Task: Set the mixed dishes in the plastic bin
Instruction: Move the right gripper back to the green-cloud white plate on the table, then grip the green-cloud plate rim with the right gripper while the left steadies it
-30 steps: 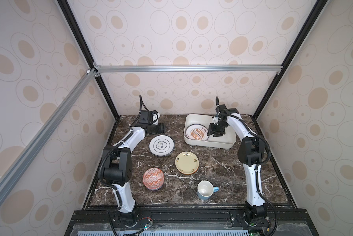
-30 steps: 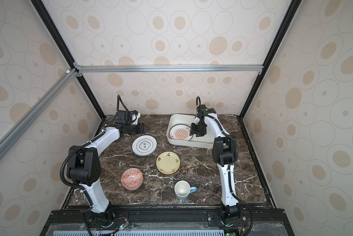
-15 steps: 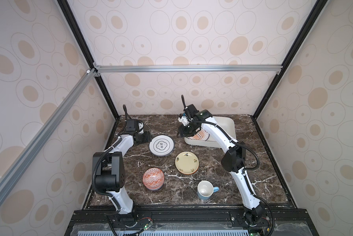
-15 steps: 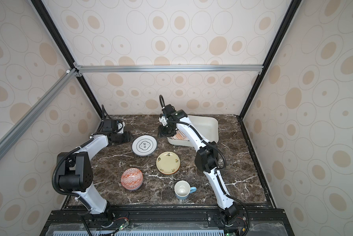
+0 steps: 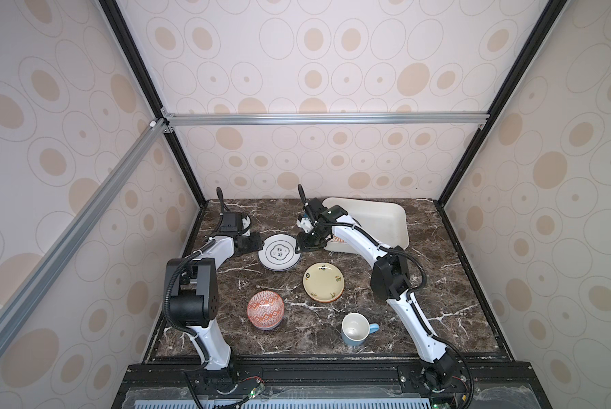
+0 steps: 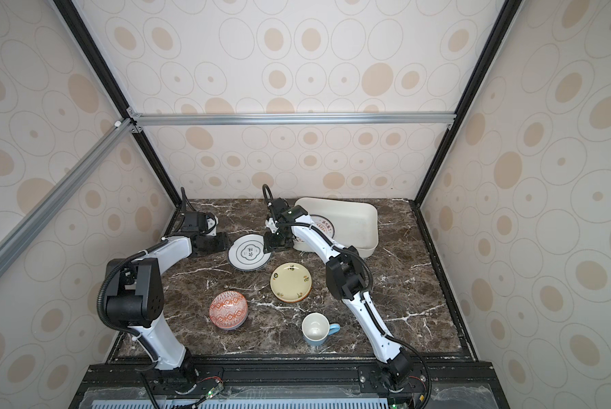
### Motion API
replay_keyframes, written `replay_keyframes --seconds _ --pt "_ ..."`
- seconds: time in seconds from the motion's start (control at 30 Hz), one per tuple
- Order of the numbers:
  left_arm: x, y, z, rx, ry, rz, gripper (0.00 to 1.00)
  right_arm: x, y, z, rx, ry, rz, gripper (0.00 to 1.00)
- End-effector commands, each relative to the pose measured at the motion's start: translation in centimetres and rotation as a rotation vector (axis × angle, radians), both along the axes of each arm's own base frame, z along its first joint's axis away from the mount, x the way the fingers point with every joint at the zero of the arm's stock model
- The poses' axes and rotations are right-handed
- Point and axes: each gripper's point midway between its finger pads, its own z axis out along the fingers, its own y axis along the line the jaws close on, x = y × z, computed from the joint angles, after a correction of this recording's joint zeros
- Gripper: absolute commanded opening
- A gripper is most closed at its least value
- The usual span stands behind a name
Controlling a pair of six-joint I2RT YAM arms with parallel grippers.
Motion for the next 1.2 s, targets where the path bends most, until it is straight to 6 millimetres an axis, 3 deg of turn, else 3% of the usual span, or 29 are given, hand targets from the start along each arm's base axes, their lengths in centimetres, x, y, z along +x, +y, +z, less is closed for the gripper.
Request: replay_keyframes --seconds 0.0,0.57,0.77,1.17 --pt "0.9 0.6 0.0 0.023 -0.011 0.017 0.56 0.0 0.0 -2.4 -0.026 0.023 -0.019 0.50" --pt "1.3 -0.1 -2.5 -0.018 0.035 0.011 0.43 0.7 0.5 -5.4 -0.035 0.019 -0.020 0.50" --pt "1.6 -0.3 -3.2 -0.021 0.057 0.011 0.32 1.3 0.8 -5.9 -0.016 0.020 -0.024 0.50" --pt "1.3 -3.1 -4.9 -0.046 0.105 -0.058 0.14 1.5 1.3 -6.3 0.043 0.061 -0.030 0.49"
